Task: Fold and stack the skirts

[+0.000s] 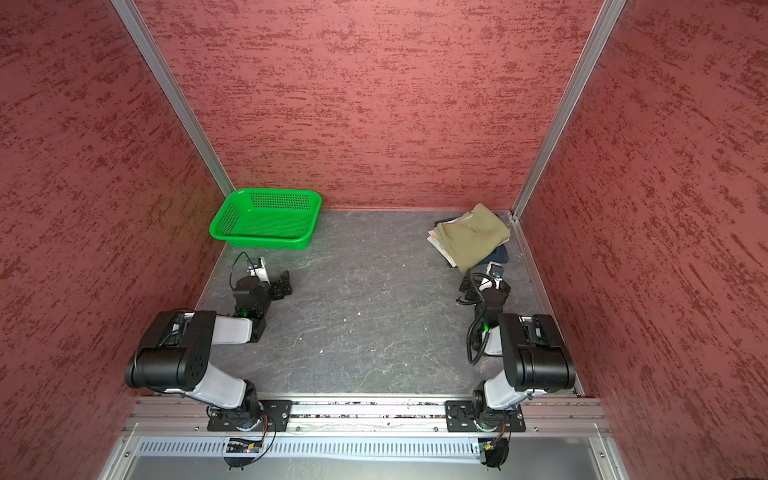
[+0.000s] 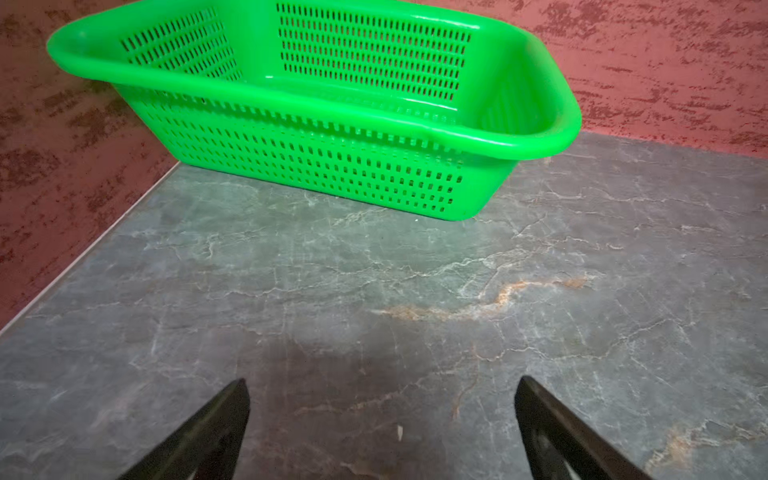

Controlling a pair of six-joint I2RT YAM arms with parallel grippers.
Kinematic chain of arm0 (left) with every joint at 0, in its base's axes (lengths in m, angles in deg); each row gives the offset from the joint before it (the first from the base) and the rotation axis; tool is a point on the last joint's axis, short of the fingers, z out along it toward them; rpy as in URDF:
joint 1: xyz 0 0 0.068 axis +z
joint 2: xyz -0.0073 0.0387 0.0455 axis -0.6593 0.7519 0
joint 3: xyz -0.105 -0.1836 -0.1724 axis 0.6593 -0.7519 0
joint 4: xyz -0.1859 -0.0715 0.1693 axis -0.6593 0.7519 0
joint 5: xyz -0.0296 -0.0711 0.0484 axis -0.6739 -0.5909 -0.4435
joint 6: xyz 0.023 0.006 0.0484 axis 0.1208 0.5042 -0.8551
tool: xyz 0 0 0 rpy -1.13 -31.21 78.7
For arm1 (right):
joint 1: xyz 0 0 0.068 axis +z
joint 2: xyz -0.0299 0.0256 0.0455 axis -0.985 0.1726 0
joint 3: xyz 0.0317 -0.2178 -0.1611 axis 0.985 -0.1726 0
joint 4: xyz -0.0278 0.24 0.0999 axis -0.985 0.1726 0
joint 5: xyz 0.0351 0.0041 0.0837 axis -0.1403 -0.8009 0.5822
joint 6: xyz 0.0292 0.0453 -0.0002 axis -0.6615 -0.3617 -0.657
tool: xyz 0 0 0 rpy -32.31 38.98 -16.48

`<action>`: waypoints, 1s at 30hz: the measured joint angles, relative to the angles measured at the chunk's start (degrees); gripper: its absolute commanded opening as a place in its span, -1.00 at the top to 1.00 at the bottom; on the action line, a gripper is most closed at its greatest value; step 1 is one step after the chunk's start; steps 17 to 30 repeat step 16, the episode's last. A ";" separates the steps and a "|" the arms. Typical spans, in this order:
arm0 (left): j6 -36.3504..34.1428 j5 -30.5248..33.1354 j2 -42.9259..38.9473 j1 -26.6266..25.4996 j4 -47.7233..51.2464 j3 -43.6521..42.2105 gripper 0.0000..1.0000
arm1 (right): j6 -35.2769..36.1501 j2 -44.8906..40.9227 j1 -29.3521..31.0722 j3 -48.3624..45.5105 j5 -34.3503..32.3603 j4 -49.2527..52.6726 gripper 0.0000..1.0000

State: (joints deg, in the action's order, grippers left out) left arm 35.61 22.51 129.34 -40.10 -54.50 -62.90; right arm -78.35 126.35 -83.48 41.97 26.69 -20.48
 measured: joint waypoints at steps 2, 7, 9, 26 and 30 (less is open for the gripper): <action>-0.09 -0.13 -0.17 -0.04 -1.64 0.09 -0.99 | 0.17 0.00 0.00 0.09 0.00 -0.44 -0.98; -0.48 0.11 -0.17 -0.31 -3.89 0.20 -0.99 | 0.44 0.00 0.02 0.09 0.09 -1.01 -0.98; -0.61 0.15 -0.15 -0.37 -4.22 0.20 -0.99 | 0.57 0.00 0.02 0.09 0.22 -1.01 -0.98; -0.74 0.22 -0.17 -0.39 -4.68 0.20 -0.99 | 1.03 0.00 0.24 1.14 0.24 -0.85 -0.98; -0.74 0.22 -0.17 -0.39 -4.68 0.20 -0.99 | 1.03 0.00 0.24 1.14 0.24 -0.85 -0.98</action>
